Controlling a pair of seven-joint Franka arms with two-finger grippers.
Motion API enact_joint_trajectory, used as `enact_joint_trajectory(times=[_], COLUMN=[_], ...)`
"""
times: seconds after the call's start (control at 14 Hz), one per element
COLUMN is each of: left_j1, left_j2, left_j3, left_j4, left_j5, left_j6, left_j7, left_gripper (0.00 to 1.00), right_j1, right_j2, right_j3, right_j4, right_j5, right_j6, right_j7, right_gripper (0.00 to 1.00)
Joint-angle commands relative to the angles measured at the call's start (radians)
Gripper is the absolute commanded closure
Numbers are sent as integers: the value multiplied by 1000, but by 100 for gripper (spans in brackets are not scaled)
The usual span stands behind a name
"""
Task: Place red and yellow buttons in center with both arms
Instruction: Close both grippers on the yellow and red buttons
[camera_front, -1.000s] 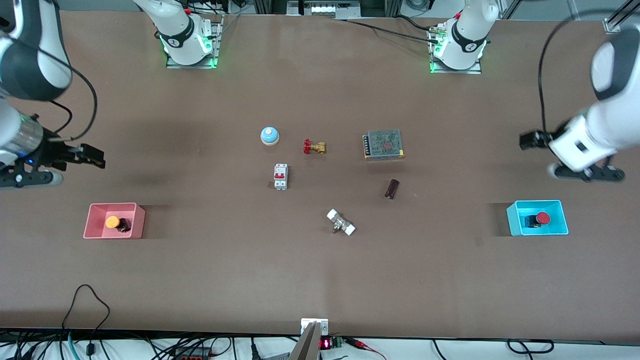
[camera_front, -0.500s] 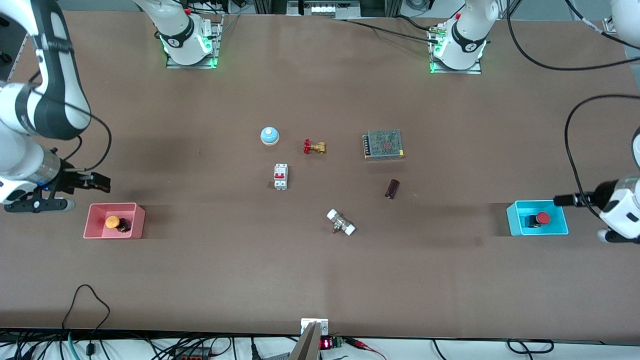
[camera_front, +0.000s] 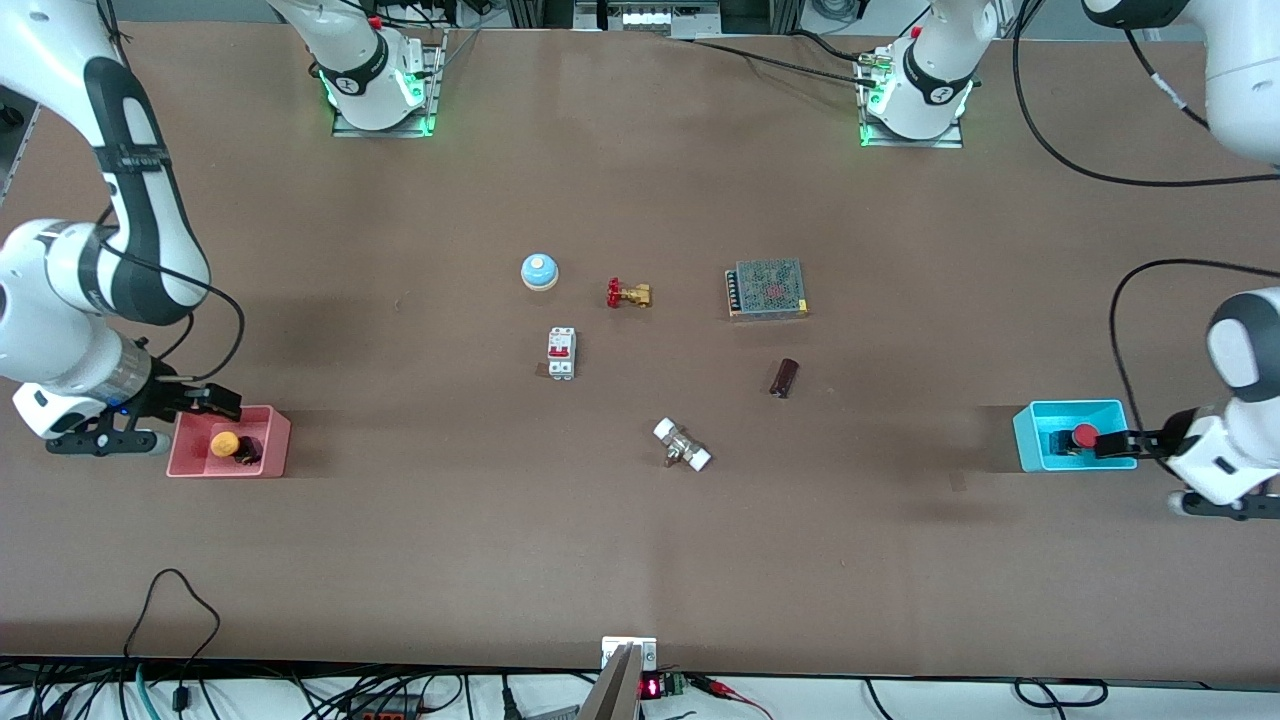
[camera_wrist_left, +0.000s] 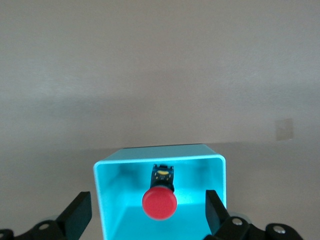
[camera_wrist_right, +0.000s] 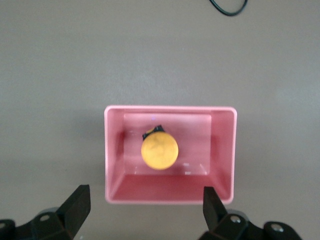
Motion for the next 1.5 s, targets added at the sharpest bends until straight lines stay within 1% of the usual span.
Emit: enact_joint_trajectory(times=[0.0, 0.21, 0.36, 0.43, 0.5, 0.79, 0.86, 0.93, 1.0, 1.07, 1.21, 1.29, 1.36, 1.43], left_j1=[18, 26, 36, 35, 33, 30, 32, 36, 33, 33, 30, 33, 38, 38], left_j2=[-34, -18, -8, -9, -11, -11, -6, -1, -6, -6, -3, -1, -1, 0], left_j3=[-4, -4, -4, -6, -12, -18, -16, -18, -18, -18, -18, -18, -18, -18], left_j4=[-117, -130, -131, -148, -156, -162, -162, -165, -186, -192, -192, -192, -185, -179], left_j5=[13, 13, 12, 4, 3, 2, 2, 2, 2, 2, 2, 2, 2, 1], left_j6=[93, 112, 130, 132, 133, 132, 135, 135, 133, 135, 137, 137, 138, 143], left_j7=[22, 24, 22, 13, 12, 12, 18, 18, 12, 9, 12, 19, 21, 22], left_gripper=[0, 3, 3, 4, 6, 6, 8, 8, 11, 15, 33, 51, 59, 62], right_j1=[-8, -8, -15, -20, -25, -35, -35, -35, -35, -35, -35, -34, -34, -34], right_j2=[32, 61, 80, 84, 85, 106, 112, 121, 126, 137, 153, 158, 161, 161], right_j3=[8, 8, 8, 8, 8, 8, 8, 8, 8, 8, 8, 8, 8, 8], right_j4=[16, 16, 16, 16, 16, 28, 40, 45, 46, 59, 62, 62, 62, 62], right_j5=[2, 1, 4, 4, 4, 18, 18, 18, 18, 18, 19, 21, 21, 21], right_j6=[63, 100, 110, 122, 132, 138, 136, 138, 138, 141, 159, 161, 161, 161], right_j7=[-45, -73, -157, -165, -165, -157, -150, -147, -147, -147, -147, -147, -147, -147], right_gripper=[0, 0, 0, 0, 0, 0, 0, 0, 0, 0, 0, 0, 0, 0])
